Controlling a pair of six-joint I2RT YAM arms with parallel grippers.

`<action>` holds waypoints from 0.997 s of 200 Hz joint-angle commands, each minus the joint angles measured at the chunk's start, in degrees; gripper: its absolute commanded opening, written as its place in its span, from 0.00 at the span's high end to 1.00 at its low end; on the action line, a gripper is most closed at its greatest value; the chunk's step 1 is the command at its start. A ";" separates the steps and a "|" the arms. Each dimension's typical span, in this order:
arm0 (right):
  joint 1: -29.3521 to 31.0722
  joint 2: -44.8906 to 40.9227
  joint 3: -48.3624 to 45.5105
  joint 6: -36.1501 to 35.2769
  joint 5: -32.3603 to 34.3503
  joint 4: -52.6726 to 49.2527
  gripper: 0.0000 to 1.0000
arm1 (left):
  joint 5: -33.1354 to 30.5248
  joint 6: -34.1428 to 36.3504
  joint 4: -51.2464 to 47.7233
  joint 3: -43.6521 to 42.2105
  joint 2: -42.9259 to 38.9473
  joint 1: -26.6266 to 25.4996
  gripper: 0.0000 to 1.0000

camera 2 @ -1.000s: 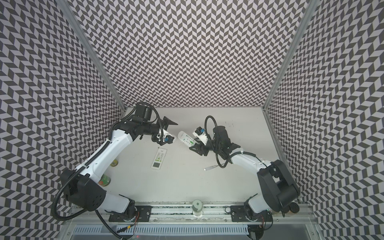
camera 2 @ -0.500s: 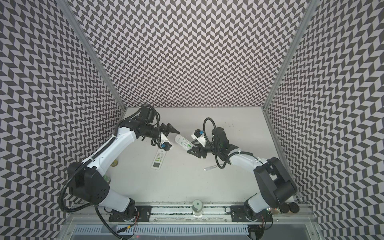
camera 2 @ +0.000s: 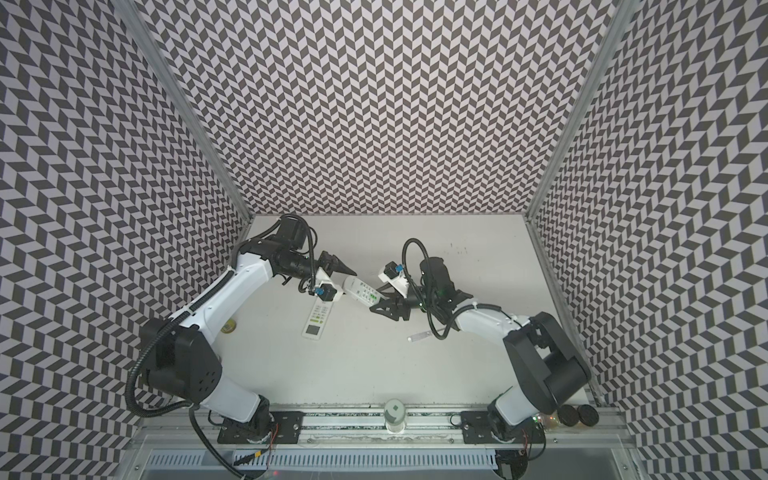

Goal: Unload the batteries from the remote control
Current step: 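Lift the remote with the right gripper while the left arm reaches toward it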

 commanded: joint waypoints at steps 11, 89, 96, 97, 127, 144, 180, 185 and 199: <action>0.33 1.28 1.62 0.01 -2.19 2.45 0.61 | 2.71 37.77 -1.13 -2.04 -0.30 0.20 0.46; 0.69 0.87 1.28 -0.35 -2.63 2.30 0.62 | 4.78 37.88 -0.80 -3.64 -1.03 0.08 0.64; 0.79 0.65 0.87 -0.25 -2.87 3.05 0.62 | 4.69 37.83 -0.12 -4.12 -1.12 0.01 0.65; 0.78 0.73 0.85 -0.25 -2.88 3.08 0.62 | 4.71 37.88 0.01 -4.19 -1.20 0.01 0.65; 1.03 0.61 1.99 -1.48 -2.98 0.04 0.62 | 5.59 37.80 0.65 -4.65 -1.78 -0.08 0.75; 1.12 -0.07 0.41 -1.06 -3.07 2.86 0.61 | 6.04 37.81 1.21 -5.47 -2.22 -0.08 0.80; 1.21 -0.35 1.28 -1.49 -3.10 0.88 0.53 | 8.14 37.75 1.90 -7.29 -3.20 0.80 0.90; 1.26 -0.69 0.81 -1.49 -2.95 1.65 0.50 | 8.38 37.75 2.12 -7.56 -3.27 0.96 0.91; 1.21 -1.42 0.38 -1.62 -2.23 1.93 0.39 | 8.63 37.75 2.87 -8.28 -3.57 1.48 0.96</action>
